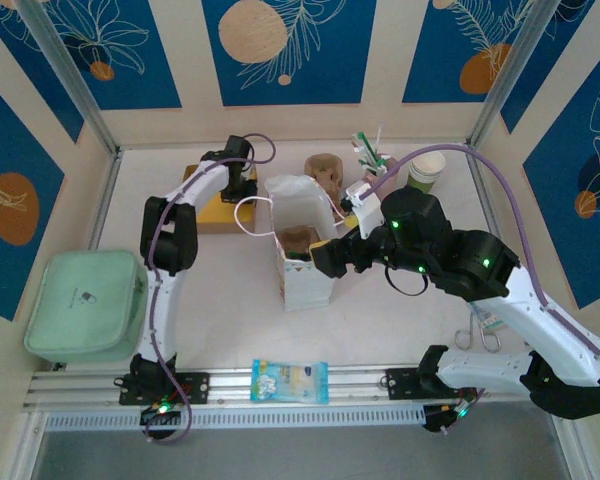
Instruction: Pack the takeout coffee
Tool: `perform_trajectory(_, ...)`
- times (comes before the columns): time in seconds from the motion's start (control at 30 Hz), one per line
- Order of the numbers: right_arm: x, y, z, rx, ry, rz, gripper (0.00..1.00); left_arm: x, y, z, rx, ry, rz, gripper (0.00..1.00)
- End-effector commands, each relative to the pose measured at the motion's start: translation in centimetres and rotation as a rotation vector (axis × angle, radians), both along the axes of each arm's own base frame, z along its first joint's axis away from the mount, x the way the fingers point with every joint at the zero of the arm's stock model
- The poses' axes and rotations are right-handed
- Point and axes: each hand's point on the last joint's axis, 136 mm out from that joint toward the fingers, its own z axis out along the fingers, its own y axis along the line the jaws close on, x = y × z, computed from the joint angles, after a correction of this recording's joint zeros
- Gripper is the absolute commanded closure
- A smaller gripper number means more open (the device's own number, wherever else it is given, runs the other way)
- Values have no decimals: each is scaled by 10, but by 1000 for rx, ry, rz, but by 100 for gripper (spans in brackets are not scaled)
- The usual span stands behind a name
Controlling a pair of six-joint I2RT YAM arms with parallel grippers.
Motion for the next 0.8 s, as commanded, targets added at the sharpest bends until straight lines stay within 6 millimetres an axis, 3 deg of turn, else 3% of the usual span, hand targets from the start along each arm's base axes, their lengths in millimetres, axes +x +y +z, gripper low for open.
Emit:
perform_trajectory(0.0,-1,-5,6,16,-25,-13,6,-1,2,0,32,7,-6,95)
perform_trajectory(0.5,-2,-6,3,10,-19,-14,6,5,4,68,-20,-111,-8,100)
perform_trajectory(0.77,-3,-6,3,10,-19,-9,6,6,13,76,-33,-118,7,100)
